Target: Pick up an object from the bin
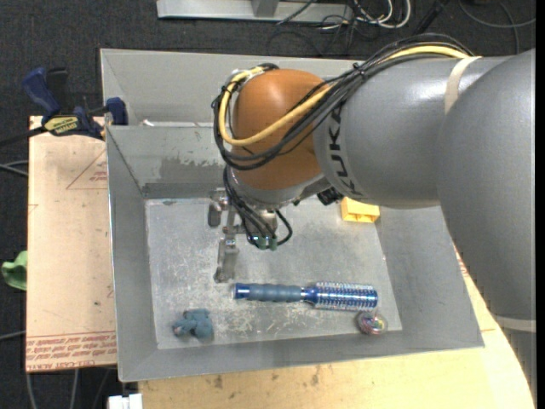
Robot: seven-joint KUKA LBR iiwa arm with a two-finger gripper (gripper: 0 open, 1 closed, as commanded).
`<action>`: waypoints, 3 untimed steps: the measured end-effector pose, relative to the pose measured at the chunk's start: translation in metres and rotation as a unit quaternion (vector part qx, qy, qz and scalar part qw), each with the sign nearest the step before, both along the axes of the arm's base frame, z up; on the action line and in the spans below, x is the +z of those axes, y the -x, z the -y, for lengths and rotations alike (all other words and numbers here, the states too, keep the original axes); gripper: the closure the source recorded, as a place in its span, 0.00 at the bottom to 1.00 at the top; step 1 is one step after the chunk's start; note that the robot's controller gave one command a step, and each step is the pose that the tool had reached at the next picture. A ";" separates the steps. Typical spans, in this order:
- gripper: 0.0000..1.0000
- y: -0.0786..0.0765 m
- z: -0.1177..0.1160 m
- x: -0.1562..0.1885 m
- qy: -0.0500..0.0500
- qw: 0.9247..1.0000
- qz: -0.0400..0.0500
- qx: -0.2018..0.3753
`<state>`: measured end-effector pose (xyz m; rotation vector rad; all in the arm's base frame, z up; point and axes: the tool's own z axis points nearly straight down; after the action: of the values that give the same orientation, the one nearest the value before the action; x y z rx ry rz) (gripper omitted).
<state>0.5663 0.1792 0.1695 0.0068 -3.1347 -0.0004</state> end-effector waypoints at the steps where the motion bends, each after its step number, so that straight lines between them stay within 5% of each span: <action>1: 0.00 0.070 0.107 -0.070 0.002 0.998 -0.001 0.061; 2: 0.00 0.055 0.114 -0.102 0.000 0.997 0.002 0.078; 3: 1.00 0.055 0.113 -0.099 -0.001 0.997 0.003 0.078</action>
Offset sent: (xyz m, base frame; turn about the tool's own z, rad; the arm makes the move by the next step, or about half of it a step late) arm -0.0672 -0.1029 -0.0667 -0.1294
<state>0.5113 0.0661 0.0701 0.2525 -3.1313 -0.0026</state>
